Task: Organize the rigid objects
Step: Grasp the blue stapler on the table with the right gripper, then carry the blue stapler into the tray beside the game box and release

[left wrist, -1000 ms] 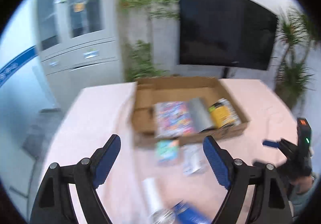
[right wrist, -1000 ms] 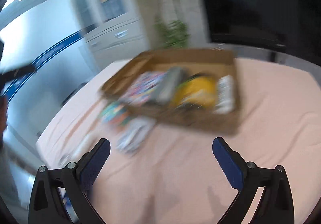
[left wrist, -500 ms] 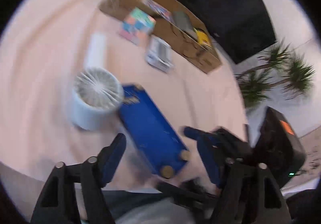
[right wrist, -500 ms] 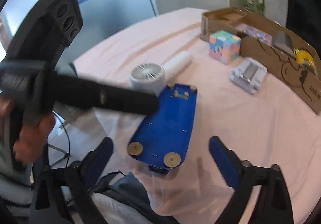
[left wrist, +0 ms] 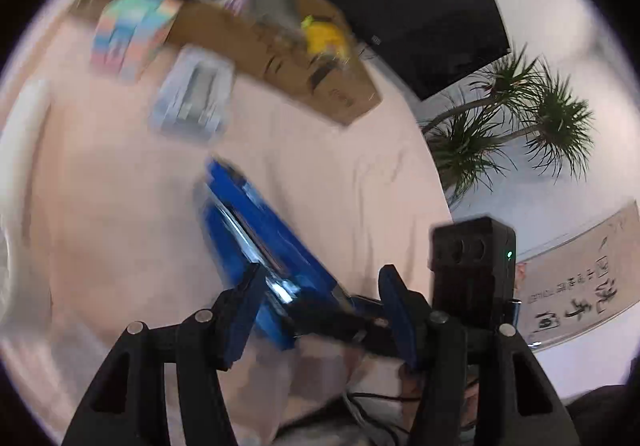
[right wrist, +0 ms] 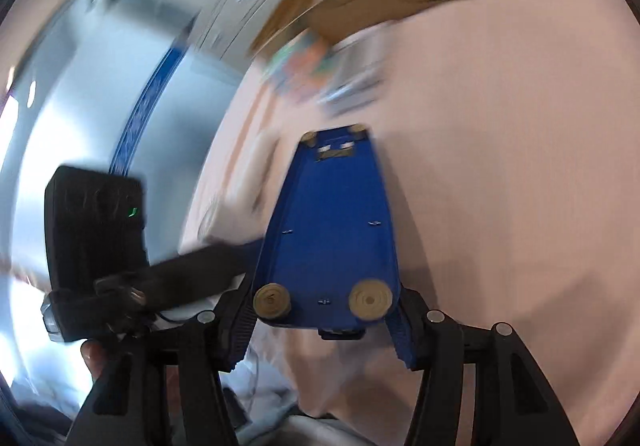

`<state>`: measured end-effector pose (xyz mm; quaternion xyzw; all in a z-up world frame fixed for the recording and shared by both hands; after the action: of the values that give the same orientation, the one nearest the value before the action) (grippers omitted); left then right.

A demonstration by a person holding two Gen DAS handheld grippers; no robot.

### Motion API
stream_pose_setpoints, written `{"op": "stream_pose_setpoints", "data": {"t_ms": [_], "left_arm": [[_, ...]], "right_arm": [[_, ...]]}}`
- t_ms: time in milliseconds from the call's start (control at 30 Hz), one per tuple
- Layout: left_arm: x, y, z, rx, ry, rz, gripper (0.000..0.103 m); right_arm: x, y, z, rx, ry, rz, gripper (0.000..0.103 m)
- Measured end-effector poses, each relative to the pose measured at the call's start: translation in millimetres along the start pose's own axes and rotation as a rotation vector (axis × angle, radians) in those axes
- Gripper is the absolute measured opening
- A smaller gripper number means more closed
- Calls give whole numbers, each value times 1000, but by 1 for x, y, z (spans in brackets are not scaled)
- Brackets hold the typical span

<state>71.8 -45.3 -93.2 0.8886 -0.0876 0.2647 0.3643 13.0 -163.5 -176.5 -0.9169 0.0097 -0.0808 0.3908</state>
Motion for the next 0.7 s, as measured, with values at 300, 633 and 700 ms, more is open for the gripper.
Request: {"op": "stream_pose_setpoints", "data": {"t_ms": [300,633,700], "left_arm": [[2,-19,14,20,-28,-62,66],[4,-26,22,25,-36,-65,66],[9,-22,28,12,-46,-58,66]], "right_arm": [[18,-19,-54,-358,203,-471,85],[39,9,-1,-361,43,-353,51],[51,21,-15,-188,29,-130,50]]}}
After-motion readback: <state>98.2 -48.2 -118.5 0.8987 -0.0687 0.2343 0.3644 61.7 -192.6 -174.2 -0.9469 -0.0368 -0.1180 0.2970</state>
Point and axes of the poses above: each gripper's, at about its wrist camera, not at the fingertips, and z roughly the way its jaws point, y to its right, x to its top, the point moved 9 cm from there along z, roughly the way its jaws point, and after that the axes turned 12 degrees about z, right-handed, at the moved point
